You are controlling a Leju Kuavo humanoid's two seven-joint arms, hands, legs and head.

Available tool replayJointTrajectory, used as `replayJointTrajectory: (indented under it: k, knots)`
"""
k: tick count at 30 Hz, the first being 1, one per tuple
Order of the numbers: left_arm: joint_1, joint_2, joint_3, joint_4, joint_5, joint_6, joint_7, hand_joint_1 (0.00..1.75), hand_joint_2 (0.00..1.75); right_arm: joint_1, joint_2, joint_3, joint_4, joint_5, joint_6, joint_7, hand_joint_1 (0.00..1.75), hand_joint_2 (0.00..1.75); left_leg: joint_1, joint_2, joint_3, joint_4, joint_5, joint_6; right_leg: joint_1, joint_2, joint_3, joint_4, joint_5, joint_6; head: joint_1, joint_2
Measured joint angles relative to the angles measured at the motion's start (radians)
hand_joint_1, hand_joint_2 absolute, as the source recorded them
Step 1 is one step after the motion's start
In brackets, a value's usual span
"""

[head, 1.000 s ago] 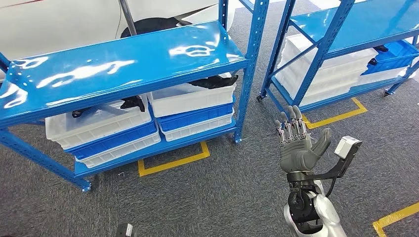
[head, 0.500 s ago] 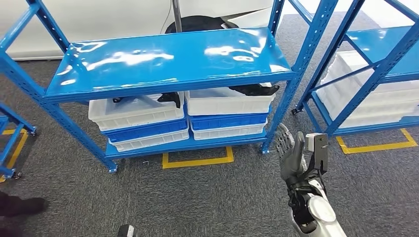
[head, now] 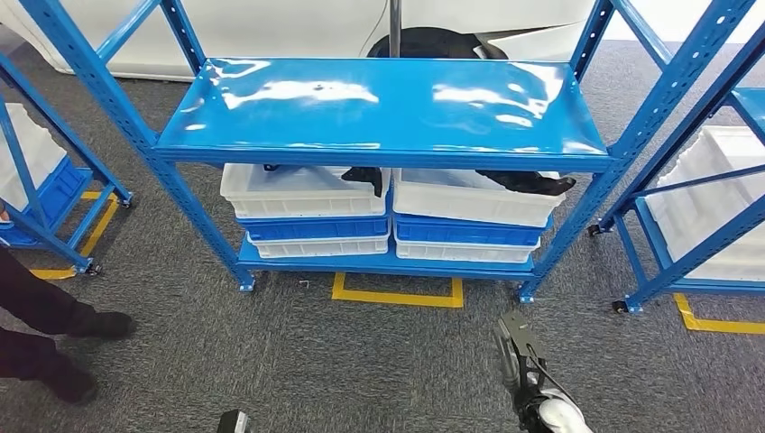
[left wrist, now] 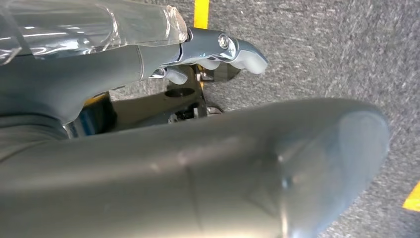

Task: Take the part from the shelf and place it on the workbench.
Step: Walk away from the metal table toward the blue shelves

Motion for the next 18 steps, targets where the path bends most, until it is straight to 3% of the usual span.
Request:
replayJointTrajectory:
  k: [2, 5, 9, 10, 13, 14, 18]
  knots:
    - [0.003, 0.0, -0.001, 0.0, -0.002, 0.002, 0.006, 0.0, 0.0, -0.003, 0.008, 0.015, 0.083, 0.003, -0.008, 0.031, 0.0, 0.0, 0.0, -0.008, 0.002, -0.001, 0.001, 0.002, 0.0, -0.006, 0.005, -0.003, -0.004, 0.0, 0.0, 0.0]
    - [0.0, 0.0, -0.004, 0.0, -0.004, 0.003, 0.015, 0.0, 0.0, -0.003, 0.025, 0.041, 0.214, 0.007, -0.005, 0.096, 0.0, 0.0, 0.001, -0.014, 0.004, -0.002, 0.0, 0.003, -0.001, -0.004, 0.009, -0.006, -0.004, -0.018, 0.0, 0.0]
    - [-0.003, 0.0, -0.013, 0.0, -0.007, 0.003, 0.031, 0.0, 0.0, 0.019, 0.054, 0.074, 0.351, 0.023, -0.001, 0.207, 0.0, 0.0, -0.002, -0.015, 0.005, -0.001, -0.004, 0.01, -0.003, -0.004, 0.014, -0.013, -0.002, -0.015, 0.0, 0.0]
    - [-0.004, 0.0, -0.015, 0.0, -0.007, 0.004, 0.035, 0.0, 0.0, 0.027, 0.061, 0.082, 0.381, 0.026, 0.001, 0.228, 0.0, 0.44, -0.003, -0.015, 0.005, -0.001, -0.005, 0.011, -0.004, -0.003, 0.014, -0.014, -0.002, -0.011, 0.0, 0.0]
    - [-0.006, 0.0, -0.021, 0.0, -0.007, 0.007, 0.048, 0.0, 1.31, 0.053, 0.083, 0.102, 0.451, 0.027, 0.017, 0.27, 0.0, 1.75, -0.003, -0.013, 0.005, -0.001, -0.006, 0.012, -0.005, -0.001, 0.014, -0.015, -0.002, 0.007, 0.0, 0.0]
    - [-0.007, 0.0, -0.022, 0.0, -0.007, 0.01, 0.053, 0.0, 1.75, 0.061, 0.09, 0.108, 0.47, 0.023, 0.025, 0.281, 0.0, 1.75, -0.003, -0.012, 0.005, -0.001, -0.006, 0.013, -0.005, 0.0, 0.014, -0.015, -0.001, 0.01, 0.0, 0.0]
    - [-0.009, 0.0, -0.025, 0.0, -0.01, 0.03, 0.076, 0.0, 1.75, 0.084, 0.119, 0.131, 0.53, 0.012, 0.043, 0.318, 0.0, 1.75, 0.0, -0.01, 0.007, -0.002, -0.004, 0.011, -0.002, 0.001, 0.015, -0.015, -0.001, 0.011, 0.0, 0.0]
